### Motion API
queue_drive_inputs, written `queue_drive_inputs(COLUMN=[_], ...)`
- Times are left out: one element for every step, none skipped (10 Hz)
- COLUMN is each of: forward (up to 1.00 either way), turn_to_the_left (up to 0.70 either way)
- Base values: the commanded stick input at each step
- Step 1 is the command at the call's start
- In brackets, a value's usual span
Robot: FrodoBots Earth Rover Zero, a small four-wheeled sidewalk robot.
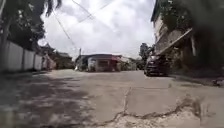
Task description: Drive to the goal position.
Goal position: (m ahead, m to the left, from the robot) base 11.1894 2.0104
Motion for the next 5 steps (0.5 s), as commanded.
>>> queue_drive_inputs(forward=[0.5, 0.5, 0.5, 0.5, 0.5], turn_to_the_left=[0.01, 0.01, 0.01, 0.01, 0.01])
